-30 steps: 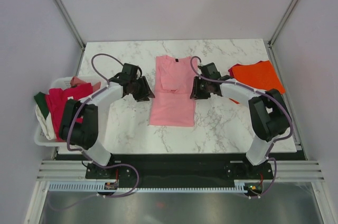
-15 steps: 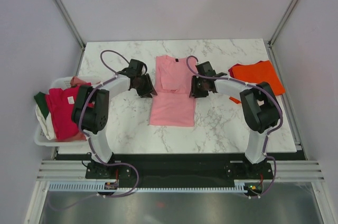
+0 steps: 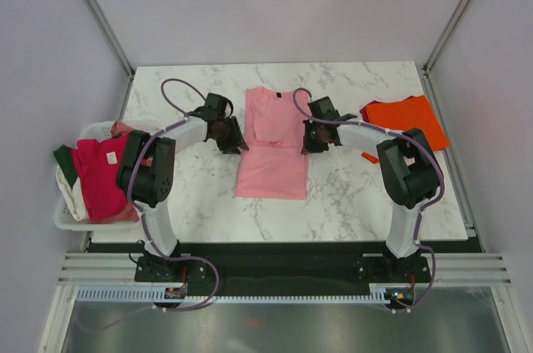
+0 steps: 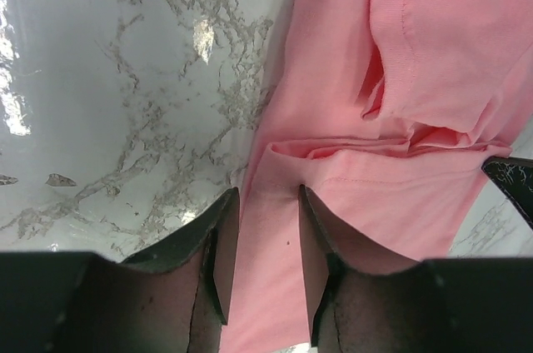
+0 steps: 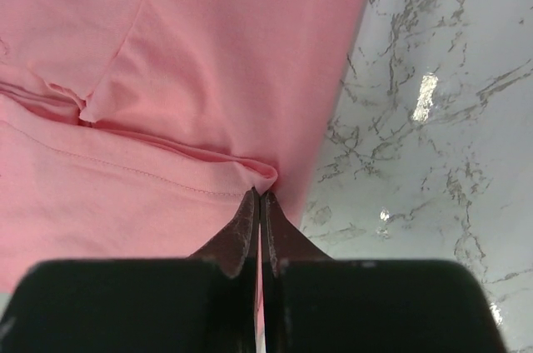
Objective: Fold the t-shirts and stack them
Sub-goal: Fold the tshirt
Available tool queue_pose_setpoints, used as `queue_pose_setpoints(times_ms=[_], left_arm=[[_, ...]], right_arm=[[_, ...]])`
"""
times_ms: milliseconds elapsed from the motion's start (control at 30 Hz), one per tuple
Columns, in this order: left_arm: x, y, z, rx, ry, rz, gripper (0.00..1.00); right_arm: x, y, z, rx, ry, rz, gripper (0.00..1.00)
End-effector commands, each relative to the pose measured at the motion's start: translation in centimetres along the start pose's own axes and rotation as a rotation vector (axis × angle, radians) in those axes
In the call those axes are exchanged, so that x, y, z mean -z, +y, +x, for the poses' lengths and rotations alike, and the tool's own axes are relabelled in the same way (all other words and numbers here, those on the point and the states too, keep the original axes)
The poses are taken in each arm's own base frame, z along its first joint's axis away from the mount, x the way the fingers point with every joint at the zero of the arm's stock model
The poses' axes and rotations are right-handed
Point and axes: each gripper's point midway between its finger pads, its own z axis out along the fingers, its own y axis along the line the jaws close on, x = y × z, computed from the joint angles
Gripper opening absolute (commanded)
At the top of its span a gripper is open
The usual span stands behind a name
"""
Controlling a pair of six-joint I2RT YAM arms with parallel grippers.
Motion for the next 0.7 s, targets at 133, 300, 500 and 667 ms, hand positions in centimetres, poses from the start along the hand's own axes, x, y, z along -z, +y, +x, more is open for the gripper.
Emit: queue_pose_setpoints(times_ms=[133,300,500,667], left_arm=[[0.2,-0.6,-2.2,-0.072,-0.07,0.011,0.41],[-0.3,-0.7,-2.3,-0.073,-0.06,0.012,0.37],[-0.8,-0.9,-2.4,-0.075,-0.053,0.02,0.27],[-0.6,-1.0,-2.3,-0.074,-0.048,0.03,0.15]], right_arm=[[0.7,0.5,-2.1,0.007,-0.05,-0.011,0.0],[0.8,0.5,-2.3,0.007,-0.051,-0.018,0.0],[1.0,0.6,-2.3,0.006,-0.051,-0.021,0.0],[1.1,0.6,-2.4,0.006,-0.052,-0.022,0.0]])
